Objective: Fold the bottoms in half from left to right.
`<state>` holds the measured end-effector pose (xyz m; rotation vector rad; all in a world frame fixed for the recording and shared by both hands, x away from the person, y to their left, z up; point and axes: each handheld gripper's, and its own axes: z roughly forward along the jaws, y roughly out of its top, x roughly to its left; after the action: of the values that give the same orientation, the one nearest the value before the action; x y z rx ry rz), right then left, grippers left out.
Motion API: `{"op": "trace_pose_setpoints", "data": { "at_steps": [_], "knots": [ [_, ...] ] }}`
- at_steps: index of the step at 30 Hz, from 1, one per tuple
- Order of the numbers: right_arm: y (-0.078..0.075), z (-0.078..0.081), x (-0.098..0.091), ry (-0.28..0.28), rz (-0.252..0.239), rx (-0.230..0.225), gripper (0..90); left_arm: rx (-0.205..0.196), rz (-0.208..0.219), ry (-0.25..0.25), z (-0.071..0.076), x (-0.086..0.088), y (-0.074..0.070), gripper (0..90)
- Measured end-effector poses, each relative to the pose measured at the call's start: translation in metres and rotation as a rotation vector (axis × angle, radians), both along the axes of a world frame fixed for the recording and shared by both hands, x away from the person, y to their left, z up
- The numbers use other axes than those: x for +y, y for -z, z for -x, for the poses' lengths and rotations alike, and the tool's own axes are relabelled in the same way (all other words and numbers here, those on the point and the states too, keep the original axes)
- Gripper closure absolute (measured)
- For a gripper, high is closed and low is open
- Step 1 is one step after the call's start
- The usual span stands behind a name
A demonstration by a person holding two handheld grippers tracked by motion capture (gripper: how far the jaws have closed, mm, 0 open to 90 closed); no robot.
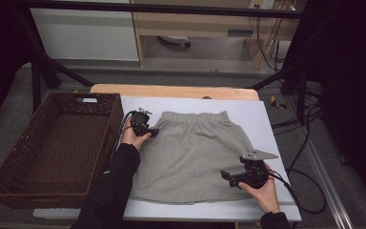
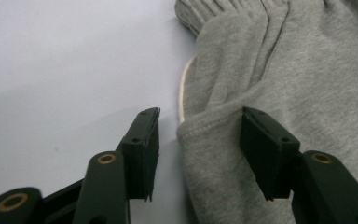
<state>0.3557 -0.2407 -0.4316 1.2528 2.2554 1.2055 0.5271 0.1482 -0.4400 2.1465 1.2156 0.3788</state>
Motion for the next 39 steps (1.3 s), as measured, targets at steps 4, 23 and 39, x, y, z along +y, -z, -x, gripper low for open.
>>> {"op": "trace_pose_setpoints", "data": {
  "at_steps": [4, 23, 39],
  "knots": [
    [0.001, 0.000, 0.001, -0.003, -0.003, -0.005, 1.7, 0.005, 0.007, 0.017, 0.000, -0.001, 0.000, 57.0],
    [-0.002, 0.001, 0.009, -0.030, 0.007, -0.006, 1.6, -0.005, -0.010, 0.084, 0.003, -0.006, 0.000, 79.1],
    [-0.006, 0.002, 0.037, -0.093, 0.019, -0.010, 0.9, -0.002, 0.004, 0.086, 0.002, -0.005, 0.001, 78.8]
  ]
}}
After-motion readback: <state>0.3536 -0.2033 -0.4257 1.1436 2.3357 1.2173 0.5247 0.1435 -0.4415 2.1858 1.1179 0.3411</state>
